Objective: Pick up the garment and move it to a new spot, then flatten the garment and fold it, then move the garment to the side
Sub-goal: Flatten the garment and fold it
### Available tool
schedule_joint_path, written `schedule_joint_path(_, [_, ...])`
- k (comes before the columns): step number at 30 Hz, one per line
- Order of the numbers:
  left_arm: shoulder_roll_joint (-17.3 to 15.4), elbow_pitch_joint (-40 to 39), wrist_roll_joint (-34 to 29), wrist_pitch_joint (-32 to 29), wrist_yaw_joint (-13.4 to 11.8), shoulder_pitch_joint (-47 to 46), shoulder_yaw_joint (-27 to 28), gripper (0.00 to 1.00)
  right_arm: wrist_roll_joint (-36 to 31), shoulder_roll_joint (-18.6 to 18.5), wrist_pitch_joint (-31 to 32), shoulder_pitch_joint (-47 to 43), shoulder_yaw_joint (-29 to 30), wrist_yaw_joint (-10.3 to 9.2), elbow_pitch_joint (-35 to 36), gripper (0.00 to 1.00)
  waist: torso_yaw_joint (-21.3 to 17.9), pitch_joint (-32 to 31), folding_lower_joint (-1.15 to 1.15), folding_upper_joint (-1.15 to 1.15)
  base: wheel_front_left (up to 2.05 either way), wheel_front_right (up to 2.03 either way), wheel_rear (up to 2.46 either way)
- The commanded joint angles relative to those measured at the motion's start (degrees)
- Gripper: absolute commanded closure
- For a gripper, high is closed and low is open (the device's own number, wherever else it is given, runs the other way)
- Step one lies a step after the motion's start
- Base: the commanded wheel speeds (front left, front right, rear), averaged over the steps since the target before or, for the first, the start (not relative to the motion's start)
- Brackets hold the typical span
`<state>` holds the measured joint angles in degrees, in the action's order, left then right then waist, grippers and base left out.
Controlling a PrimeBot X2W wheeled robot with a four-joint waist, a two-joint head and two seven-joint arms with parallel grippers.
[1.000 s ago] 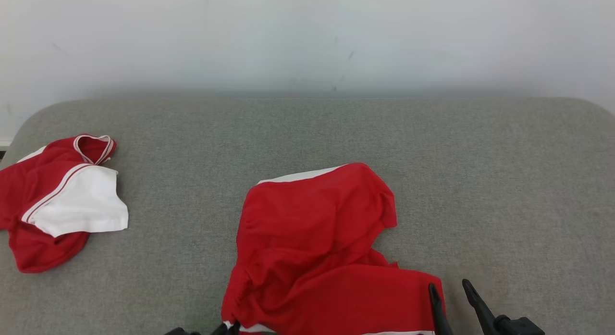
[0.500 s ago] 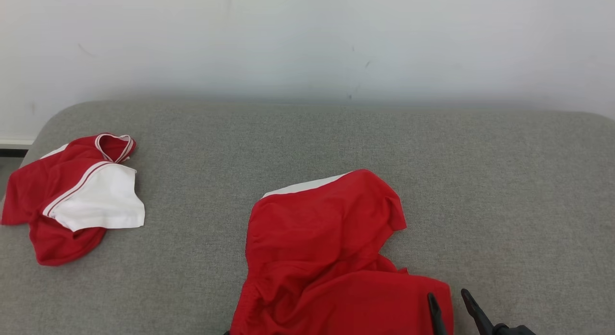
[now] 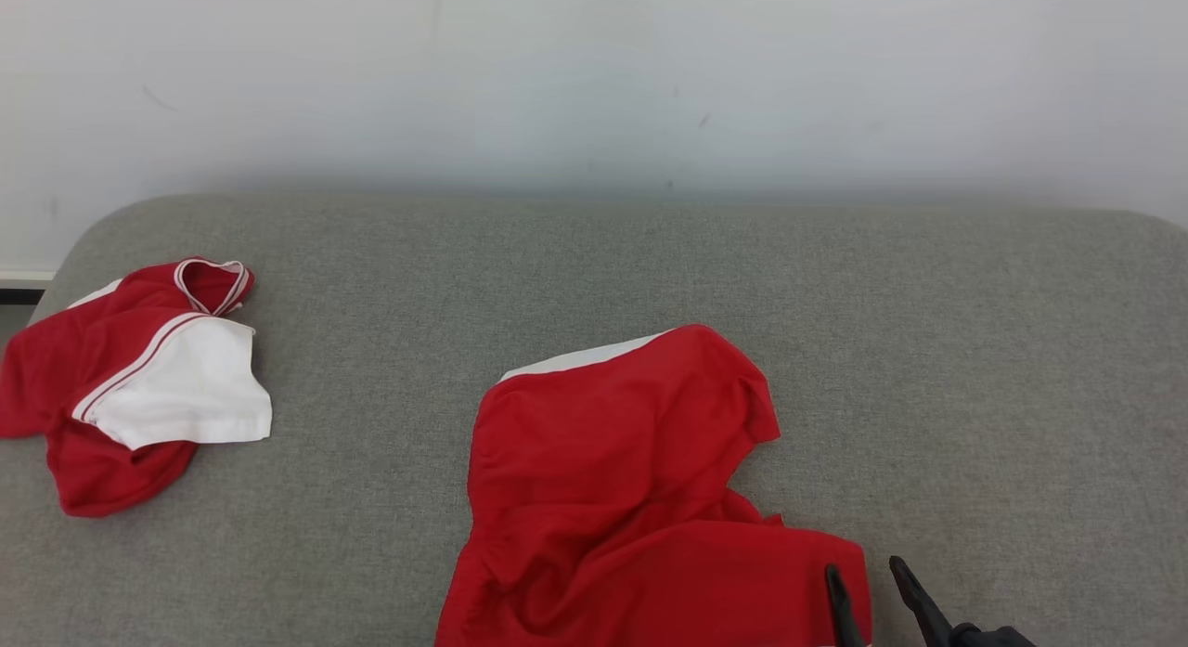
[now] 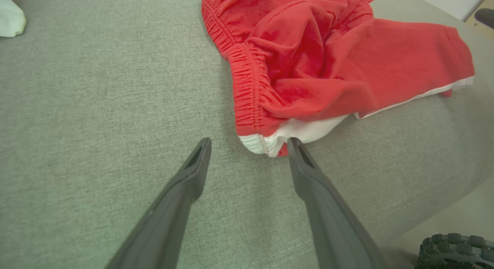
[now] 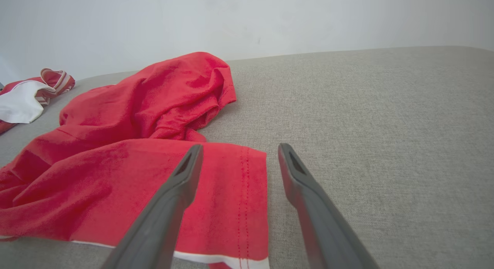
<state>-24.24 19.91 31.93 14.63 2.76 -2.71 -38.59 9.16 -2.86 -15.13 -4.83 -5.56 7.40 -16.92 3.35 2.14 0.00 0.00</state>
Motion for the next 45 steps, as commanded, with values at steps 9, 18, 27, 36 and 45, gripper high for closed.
schedule_joint_path(9, [-2.11, 0.07, 0.04, 0.6, -0.1, 0.85, 2.86, 0.0, -0.53, -0.03, -0.03, -0.63, 1.47, 0.18, 0.58, 0.0, -0.59, 0.87, 0.0, 0.0, 0.0, 0.0, 0.0])
schedule_joint_path(18, [2.09, 3.01, 0.24, 0.58, 1.82, -0.21, 4.03, 0.0, -3.82, -0.02, -0.03, -2.54, 0.24, 0.19, -1.7, 0.0, -0.95, 1.72, 0.0, 0.0, 0.0, 0.0, 0.0])
schedule_joint_path(27, [4.87, 5.5, -2.57, 0.59, 3.77, -1.71, 5.64, 0.0, -4.45, -0.06, -0.03, -1.09, -1.37, 0.17, -5.97, 0.0, -0.94, 1.88, 0.0, 0.0, 0.0, 0.0, 0.0])
schedule_joint_path(36, [5.66, 8.6, -2.6, 0.6, 4.73, -3.82, 1.59, 1.0, -4.14, -0.02, -0.03, -0.01, -2.14, 0.14, -9.21, 1.0, -0.76, 1.03, 0.0, 0.0, 0.0, 0.0, 0.0])
schedule_joint_path(45, [3.88, 5.44, -3.05, 0.59, 4.66, -1.41, 1.79, 1.0, -3.8, -0.22, -0.04, -1.73, -0.29, 0.14, -6.59, 1.0, -0.61, 0.0, 0.0, 0.0, 0.0, 0.0, 0.0])
